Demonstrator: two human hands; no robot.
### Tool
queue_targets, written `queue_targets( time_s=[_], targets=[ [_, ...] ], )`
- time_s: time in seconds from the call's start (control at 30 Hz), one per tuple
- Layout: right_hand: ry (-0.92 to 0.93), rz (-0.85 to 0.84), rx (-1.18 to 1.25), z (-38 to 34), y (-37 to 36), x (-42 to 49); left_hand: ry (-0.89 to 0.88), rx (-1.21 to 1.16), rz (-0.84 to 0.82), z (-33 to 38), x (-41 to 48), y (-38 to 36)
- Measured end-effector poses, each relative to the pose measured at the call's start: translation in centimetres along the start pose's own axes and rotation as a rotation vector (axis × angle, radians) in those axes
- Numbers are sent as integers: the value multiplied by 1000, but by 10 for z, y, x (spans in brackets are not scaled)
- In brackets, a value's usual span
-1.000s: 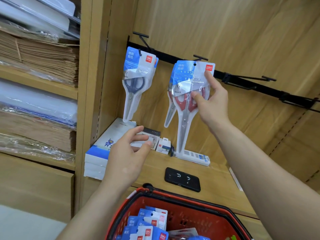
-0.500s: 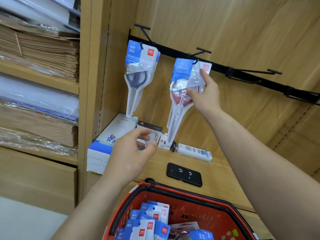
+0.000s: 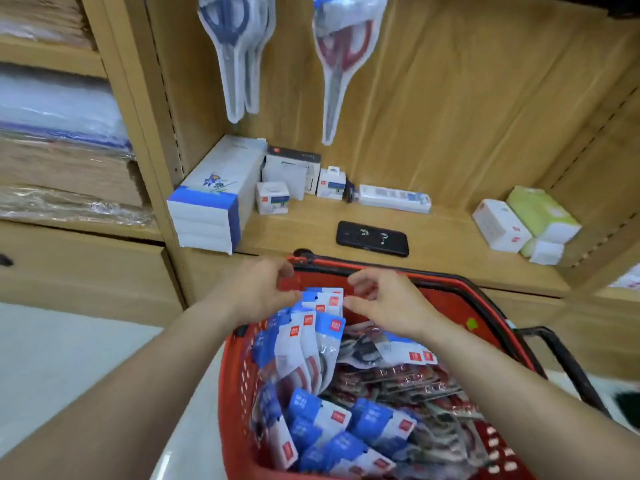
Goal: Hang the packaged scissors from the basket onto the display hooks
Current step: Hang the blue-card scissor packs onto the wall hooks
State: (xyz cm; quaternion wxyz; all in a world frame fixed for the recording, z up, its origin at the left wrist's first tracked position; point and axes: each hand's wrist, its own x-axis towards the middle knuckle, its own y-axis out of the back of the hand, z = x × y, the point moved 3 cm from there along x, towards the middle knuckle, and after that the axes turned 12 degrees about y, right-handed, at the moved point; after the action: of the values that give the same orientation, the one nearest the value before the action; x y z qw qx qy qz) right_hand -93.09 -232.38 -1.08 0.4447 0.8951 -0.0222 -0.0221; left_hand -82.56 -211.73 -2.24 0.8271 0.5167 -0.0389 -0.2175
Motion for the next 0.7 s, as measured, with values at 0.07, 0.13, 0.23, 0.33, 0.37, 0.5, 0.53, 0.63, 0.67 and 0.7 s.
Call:
queue_targets(
  time_s=[0.07,0.13,0.23,0.33,0.37,0.5,0.53,0.63,0.67,0.7],
  targets=[
    [-112,1,67,27,-29,-15,24,111,-78,-8,-5,-17],
    [-181,-13,199,40,-55,-22,37,197,-138,-17,-10,-34],
    [-160,-31,365,48,-90,-23,5,329,-123,-25,-16,-53],
    [-130,42,415,49,-113,-23,-28,444,-66,-29,-22,-67],
    [-124,68,430,49,-119,-23,-39,465,-49,-29,-23,-71],
    [-101,70,453,44,-134,-24,-48,478,12,-32,-25,-80],
    [-99,58,443,44,-137,-23,-43,464,19,-33,-25,-80],
    [-100,56,431,44,-139,-20,-47,443,57,-34,-24,-80],
    [-96,44,434,45,-141,-19,-49,436,63,-34,-23,-80],
    [-94,30,428,44,-141,-18,-49,430,64,-34,-23,-81]
  ],
)
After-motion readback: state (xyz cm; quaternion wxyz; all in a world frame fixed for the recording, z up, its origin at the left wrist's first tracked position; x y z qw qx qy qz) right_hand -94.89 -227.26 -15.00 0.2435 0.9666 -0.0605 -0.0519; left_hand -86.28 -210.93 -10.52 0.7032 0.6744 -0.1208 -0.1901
